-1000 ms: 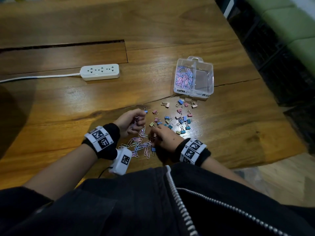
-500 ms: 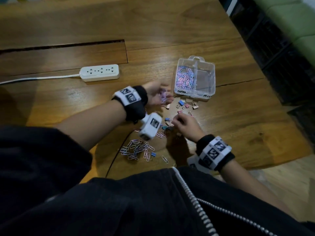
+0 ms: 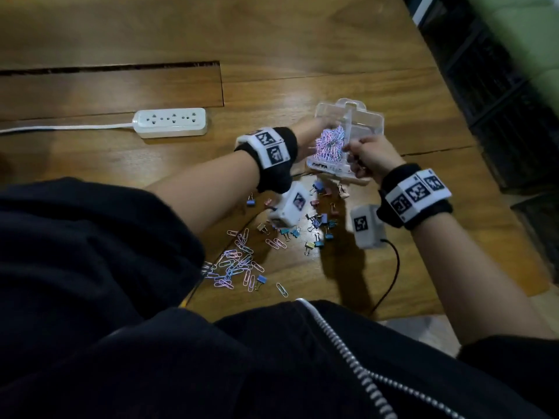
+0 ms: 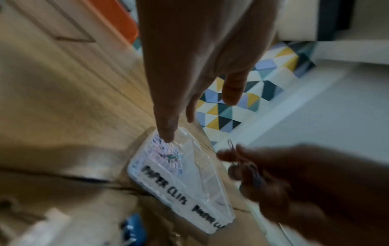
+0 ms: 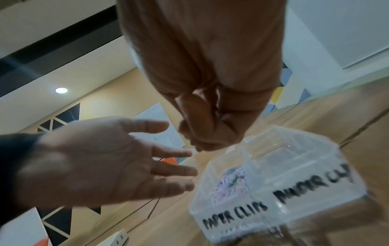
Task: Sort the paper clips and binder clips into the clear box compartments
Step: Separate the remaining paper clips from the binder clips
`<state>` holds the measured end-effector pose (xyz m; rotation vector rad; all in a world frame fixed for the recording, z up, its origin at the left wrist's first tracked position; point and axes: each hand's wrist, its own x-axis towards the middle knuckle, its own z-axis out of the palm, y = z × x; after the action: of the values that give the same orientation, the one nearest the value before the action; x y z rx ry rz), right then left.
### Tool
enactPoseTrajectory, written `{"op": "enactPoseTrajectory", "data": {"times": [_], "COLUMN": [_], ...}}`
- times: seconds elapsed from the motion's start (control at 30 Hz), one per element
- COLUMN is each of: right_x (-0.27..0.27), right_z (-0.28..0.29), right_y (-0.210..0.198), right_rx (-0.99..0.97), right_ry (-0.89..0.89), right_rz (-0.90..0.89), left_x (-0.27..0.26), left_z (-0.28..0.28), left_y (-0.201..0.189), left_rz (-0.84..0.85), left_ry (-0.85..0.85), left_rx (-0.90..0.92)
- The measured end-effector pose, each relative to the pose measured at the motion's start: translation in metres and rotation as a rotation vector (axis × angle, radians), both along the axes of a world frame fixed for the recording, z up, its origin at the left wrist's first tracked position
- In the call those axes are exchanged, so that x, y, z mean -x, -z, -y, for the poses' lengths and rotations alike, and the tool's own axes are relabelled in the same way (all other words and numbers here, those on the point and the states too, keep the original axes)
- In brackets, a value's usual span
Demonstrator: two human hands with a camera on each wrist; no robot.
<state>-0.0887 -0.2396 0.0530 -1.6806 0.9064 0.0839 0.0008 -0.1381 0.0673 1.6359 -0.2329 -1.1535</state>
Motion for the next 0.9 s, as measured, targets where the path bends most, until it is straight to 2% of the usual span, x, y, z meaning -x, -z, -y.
{"op": "enactPoseTrajectory", "data": {"times": [0.13, 0.2, 0.37, 0.47, 0.53, 0.6, 0.7, 0.8, 0.9], "right_x": [-0.035, -0.042, -0.024, 0.005, 0.032, 0.059, 0.091, 0.105, 0.109], "right_z": [0.005, 0.006, -0.009, -0.029, -0.05, -0.077, -0.116, -0.143, -0.155], "right_y": [0.004, 0.012, 0.013, 0.01, 0.014, 0.024, 0.039, 0.053, 0.06], "right_rx": [-0.048, 0.001, 0.262, 0.213, 0.137, 0.133, 0.244, 0.363, 0.475], "right_ry": [0.134, 0.117, 0.012, -0.003, -0.132, -0.373, -0.673, -0.83, -0.843], "right_rz": [0.057, 0.033, 0.075, 0.152, 0.137, 0.052, -0.11, -0.143, -0.167], "left_x": [-0.007, -0.008, 0.005, 0.022, 0.034, 0.047, 0.061, 0.07, 0.078], "left_z": [-0.043, -0.074, -0.15, -0.18, -0.194, -0.203, -0.206, -0.202, -0.193], "left_y": [0.006, 0.014, 0.037, 0.045, 0.051, 0.059, 0.069, 0.075, 0.078], "left_rz": [0.309, 0.431, 0.482, 0.637, 0.689, 0.706, 0.69, 0.724, 0.845], "left_ry": [0.237, 0.335, 0.568, 0.731, 0.815, 0.84, 0.684, 0.601, 0.639], "left_rx": [-0.191, -0.272, -0.439, -0.579, -0.652, -0.674, -0.578, -0.532, -0.548]}}
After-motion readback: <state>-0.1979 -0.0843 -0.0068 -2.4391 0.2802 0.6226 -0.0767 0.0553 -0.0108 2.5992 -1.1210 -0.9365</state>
